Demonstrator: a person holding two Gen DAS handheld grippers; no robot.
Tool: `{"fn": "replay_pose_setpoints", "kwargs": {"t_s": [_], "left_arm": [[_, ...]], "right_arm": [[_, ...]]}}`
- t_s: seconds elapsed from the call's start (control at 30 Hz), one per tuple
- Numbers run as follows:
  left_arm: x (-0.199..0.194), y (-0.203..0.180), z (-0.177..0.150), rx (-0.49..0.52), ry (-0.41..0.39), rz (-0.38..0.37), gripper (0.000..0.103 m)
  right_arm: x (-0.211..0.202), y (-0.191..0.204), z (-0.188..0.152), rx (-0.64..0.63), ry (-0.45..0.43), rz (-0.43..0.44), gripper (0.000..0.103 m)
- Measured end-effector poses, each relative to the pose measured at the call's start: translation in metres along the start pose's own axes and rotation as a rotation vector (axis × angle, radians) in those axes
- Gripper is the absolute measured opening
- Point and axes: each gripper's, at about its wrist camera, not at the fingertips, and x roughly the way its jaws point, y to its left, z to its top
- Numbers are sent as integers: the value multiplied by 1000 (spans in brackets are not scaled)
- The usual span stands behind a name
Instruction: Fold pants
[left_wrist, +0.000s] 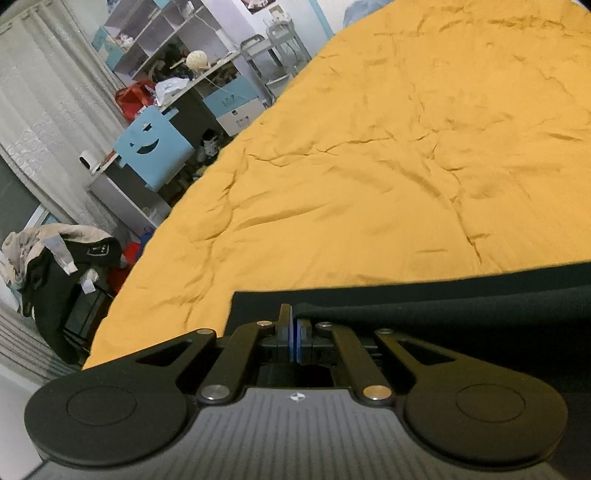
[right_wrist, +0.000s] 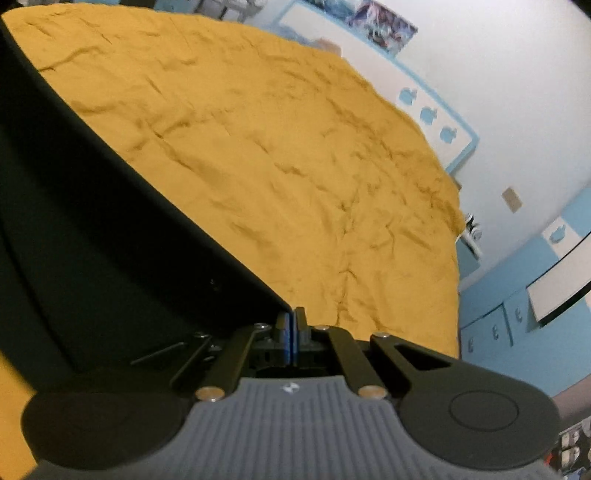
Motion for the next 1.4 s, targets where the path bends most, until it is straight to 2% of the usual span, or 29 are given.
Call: {"fn": "replay_pose_setpoints", "kwargs": {"t_s": [0.2,0.5,0.67,0.83,0.93,1.03,1.1,1.13,1.17,1.2,1.27,1.3,1.33,1.4], "left_arm": [[32,-25,13,38,53,8,1],[59,-39,5,40,97,7,1],[60,-38,11,-24,78,5,1],[64,-45,12,-15,83,7,2],[69,-45,10,-47,103,-3,10],[70,-35,10,-131,120,-43,17],[63,-28,10,-183,105,-67,35],[57,-26,11,-188,89,-61,52],[51,-24,11,-185,67,-46,55],[43,-22,11,-183,45,-37,55],[27,-19,10,-182,16,-66,55],[18,-17,9,-185,2,-85,55],[8,-17,7,-190,-12,-102,55],[-6,-21,4,-181,-28,-146,55]], "right_arm": [[59,0,4,35,81,46,0],[78,5,-1,79,119,58,0],[75,-1,0,141,109,49,0],[83,4,0,148,126,47,0],[88,6,-3,176,132,42,0],[90,6,-3,201,128,43,0],[87,5,-3,216,119,42,0],[84,3,-3,227,111,40,1],[80,1,-4,241,100,42,2],[73,-4,-5,266,80,50,8],[59,-13,-9,305,45,32,48],[51,-19,-12,323,23,-5,77],[41,-27,-17,346,-9,-18,77],[32,-46,-27,416,-21,-2,69]]}}
